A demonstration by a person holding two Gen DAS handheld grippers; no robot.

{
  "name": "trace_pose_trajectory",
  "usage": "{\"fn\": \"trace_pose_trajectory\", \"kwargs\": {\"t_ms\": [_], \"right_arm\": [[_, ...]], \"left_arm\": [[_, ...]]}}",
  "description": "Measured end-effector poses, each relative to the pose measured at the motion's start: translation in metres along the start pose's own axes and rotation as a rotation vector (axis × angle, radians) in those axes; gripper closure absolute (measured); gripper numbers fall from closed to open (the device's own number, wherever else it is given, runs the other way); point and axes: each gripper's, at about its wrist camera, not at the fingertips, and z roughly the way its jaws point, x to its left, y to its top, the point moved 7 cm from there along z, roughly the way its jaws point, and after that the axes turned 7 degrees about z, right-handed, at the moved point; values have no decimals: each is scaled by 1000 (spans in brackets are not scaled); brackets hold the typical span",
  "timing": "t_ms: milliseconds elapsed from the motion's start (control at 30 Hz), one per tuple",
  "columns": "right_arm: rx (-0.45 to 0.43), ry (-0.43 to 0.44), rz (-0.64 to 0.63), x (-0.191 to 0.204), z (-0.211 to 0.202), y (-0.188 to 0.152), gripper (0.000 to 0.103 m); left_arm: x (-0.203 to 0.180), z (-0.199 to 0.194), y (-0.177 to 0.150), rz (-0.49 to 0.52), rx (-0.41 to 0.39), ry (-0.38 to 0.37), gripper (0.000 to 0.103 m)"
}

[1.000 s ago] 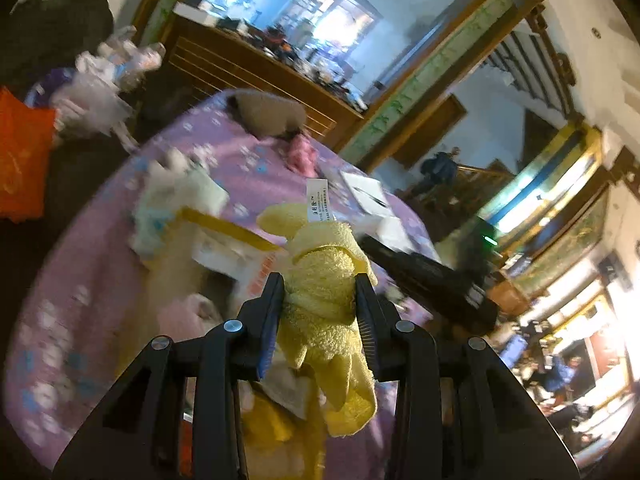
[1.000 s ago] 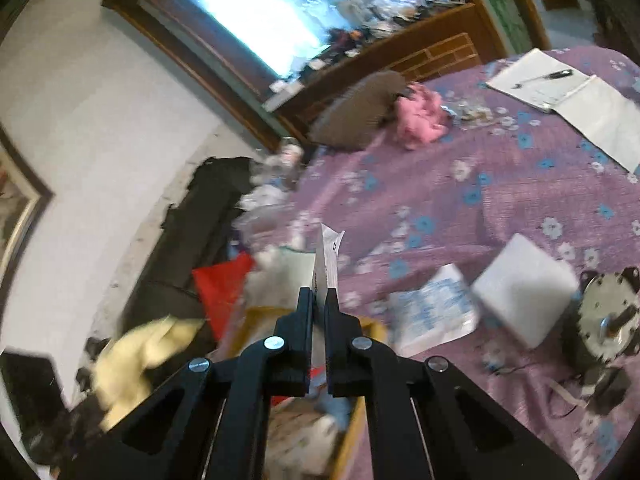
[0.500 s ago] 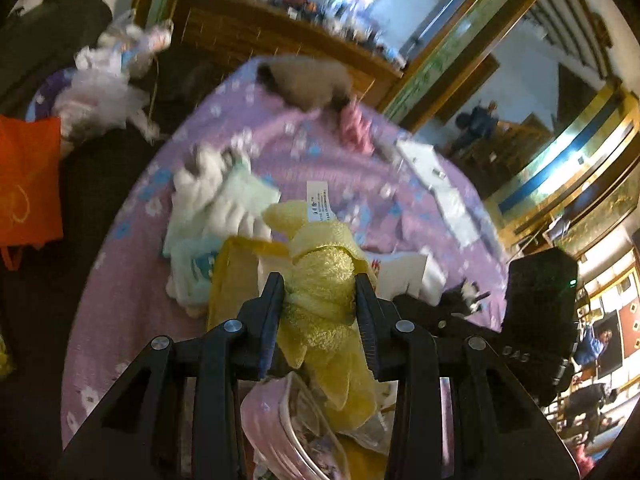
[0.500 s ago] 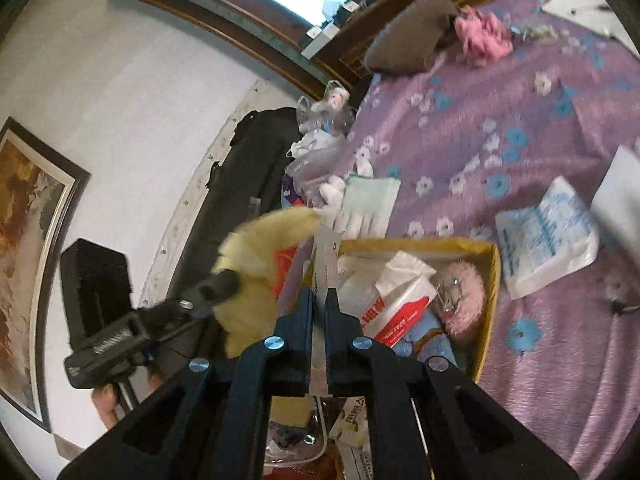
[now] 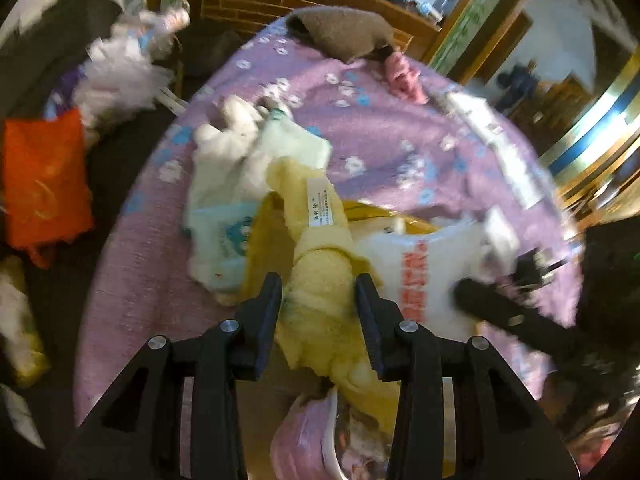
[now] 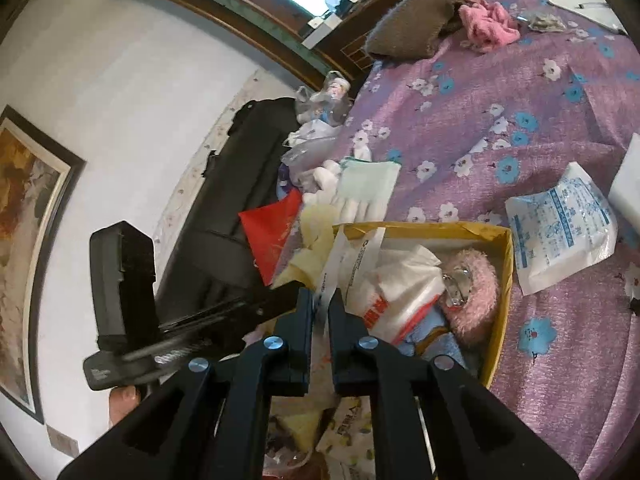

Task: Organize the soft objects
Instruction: 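Carry the yellow towel into the tray with the left gripper while the right grasps a white paper, then grasp the medicine sachet with the left gripper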

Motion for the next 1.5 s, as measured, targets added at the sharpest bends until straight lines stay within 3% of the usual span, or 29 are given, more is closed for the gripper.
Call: {"fn": "trace_pose_trajectory", "kwargs": {"t_ms": [67,167,200,300,433,533,667,900,1067,1233,1333,1433,1500], "right_arm": [[-31,-24,-25,1,-7,1,88],[-50,-6,-29,4,-14,2,54],[-62,-6,-35,5,-17,3,49],[-75,-11,-53,7,-24,4,49],[-123,-20,-85,11,-52,12,49],[-162,-54,-113,6,-84,21,49],[-214,-150,-134,-23,-124,37,41],[-275,-95,-22,-66,-151,48,41],[-332,-142,-15,-75,-163,53,41],[-350,-134,0,-81,-172,56,41],[-362,-141,-1,-83,-176,57,41],[-346,-109,33,-87,-176,57,41],[-350,-98,47,-89,-177,58,41]], "left_arm": [[-2,-8,1,35,-34,46,65],[-3,-23,2,33,-75,46,65],[-2,-27,2,27,-87,49,65],[-2,-42,2,0,-125,56,65],[-27,-65,3,10,-189,3,65],[-57,-68,2,21,-173,-94,65],[-105,-57,6,74,-126,-196,65],[-164,-9,38,217,-40,-183,65],[-182,44,56,358,67,-100,65],[-188,94,59,462,191,-28,65],[-181,119,57,470,272,38,65],[-184,122,63,467,248,29,57],[-186,127,63,467,274,20,56]]}}
